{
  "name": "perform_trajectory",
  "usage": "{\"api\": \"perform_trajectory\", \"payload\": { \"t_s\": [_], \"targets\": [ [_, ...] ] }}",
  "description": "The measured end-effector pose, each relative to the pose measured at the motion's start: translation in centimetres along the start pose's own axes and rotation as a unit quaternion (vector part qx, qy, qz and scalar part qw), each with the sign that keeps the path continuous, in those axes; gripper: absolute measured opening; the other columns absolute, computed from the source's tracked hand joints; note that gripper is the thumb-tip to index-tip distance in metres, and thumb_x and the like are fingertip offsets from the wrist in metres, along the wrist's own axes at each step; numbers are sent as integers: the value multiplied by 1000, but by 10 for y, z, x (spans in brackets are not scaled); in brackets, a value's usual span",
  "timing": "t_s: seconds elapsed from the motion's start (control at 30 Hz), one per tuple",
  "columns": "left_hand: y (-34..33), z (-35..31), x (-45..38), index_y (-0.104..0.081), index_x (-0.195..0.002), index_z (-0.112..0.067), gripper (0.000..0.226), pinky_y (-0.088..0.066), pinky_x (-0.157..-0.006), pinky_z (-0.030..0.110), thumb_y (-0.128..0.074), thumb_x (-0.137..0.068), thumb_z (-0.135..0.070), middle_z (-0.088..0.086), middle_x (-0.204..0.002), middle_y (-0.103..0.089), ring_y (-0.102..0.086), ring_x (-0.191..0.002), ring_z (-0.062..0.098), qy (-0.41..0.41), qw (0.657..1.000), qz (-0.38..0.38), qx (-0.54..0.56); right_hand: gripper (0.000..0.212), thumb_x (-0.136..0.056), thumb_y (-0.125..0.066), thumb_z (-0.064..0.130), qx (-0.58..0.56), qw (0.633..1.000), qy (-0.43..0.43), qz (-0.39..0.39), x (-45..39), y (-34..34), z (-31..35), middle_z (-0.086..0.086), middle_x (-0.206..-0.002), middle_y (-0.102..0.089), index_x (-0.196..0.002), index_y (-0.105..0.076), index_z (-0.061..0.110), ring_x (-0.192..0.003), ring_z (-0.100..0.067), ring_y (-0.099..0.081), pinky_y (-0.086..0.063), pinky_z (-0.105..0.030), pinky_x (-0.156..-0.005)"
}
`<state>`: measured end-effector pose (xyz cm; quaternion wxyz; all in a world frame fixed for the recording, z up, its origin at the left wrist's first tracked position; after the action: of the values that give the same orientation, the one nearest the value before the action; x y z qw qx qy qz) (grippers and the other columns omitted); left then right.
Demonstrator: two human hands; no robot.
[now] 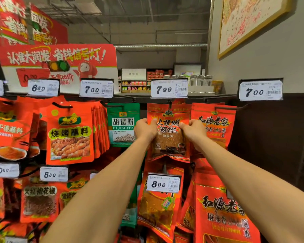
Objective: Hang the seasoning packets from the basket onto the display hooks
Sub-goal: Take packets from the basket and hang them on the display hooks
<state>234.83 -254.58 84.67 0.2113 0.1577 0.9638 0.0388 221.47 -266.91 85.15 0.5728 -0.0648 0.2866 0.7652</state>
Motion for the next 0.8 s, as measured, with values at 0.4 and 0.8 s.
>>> {"api": "perform_trajectory", "payload": {
  "t_s": [0.4, 0.8],
  "targets": [
    [-8, 5, -10, -60, -62, -15, 32, -49, -67, 37, -64, -79, -42, 0, -61, -64, -62, -67, 26, 1, 998, 9, 55, 27, -85, -70, 32, -5, 1000, 18, 25, -18, 1, 2, 2, -73, -57, -71, -51, 18, -73, -23, -55, -38, -33, -59],
    [-22, -9, -18, -70, -107, -9, 49, -53, -85, 37, -63, -92, -55, 9, -105, -71, -66, -98, 29, 85, 996, -17, 1, 46, -94, -60, 58, -16, 1000, -24, -4, -27, -8, 11, -9, -112, -69, -103, -70, 14, -114, -33, -62, -45, -36, -87]
  ]
}}
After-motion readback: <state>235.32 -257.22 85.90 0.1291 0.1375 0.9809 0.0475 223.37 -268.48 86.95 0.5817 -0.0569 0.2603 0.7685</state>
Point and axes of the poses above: each hand's wrist, its own x-axis away from the middle knuckle, its own y-axis out of the back of the hand, z = x × y, the point moved 1 cm from there along -x, towards the middle knuckle
